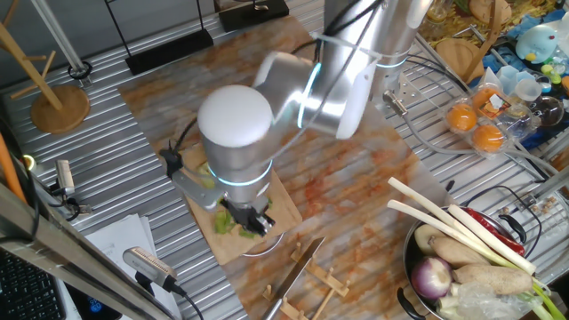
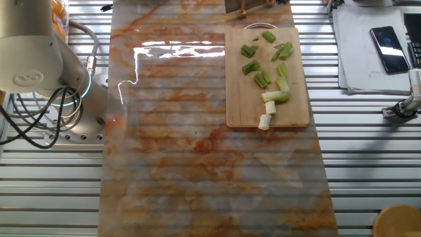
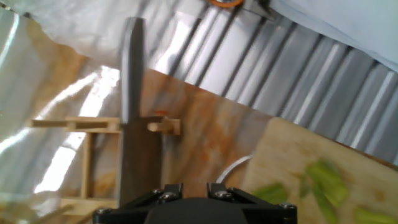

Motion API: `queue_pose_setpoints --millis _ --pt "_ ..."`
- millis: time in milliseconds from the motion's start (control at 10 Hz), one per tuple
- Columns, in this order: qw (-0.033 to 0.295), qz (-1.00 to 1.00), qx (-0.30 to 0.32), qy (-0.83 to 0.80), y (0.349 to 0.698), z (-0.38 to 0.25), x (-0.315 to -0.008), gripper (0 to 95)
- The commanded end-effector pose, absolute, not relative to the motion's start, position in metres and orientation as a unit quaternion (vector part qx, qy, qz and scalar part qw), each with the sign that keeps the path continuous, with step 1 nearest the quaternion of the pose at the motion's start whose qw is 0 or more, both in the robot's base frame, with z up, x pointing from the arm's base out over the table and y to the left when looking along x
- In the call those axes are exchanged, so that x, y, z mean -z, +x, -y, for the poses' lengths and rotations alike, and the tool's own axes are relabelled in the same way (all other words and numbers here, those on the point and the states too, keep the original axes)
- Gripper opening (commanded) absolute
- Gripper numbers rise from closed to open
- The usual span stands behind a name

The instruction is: Chop the scallions

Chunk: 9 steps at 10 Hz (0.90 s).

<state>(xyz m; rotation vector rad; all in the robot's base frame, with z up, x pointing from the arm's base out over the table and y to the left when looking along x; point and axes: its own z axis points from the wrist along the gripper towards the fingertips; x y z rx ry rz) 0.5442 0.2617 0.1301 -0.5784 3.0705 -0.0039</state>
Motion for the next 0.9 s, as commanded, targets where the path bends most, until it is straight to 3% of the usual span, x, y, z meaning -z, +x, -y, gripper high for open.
queue_pose_setpoints --millis 100,900 --pt "-0.002 -0.991 0.004 -0.132 0.538 -0.233 -0.133 0.0" --pt "-0.003 -0.992 0.029 -0.122 0.525 -0.21 -0.143 0.0"
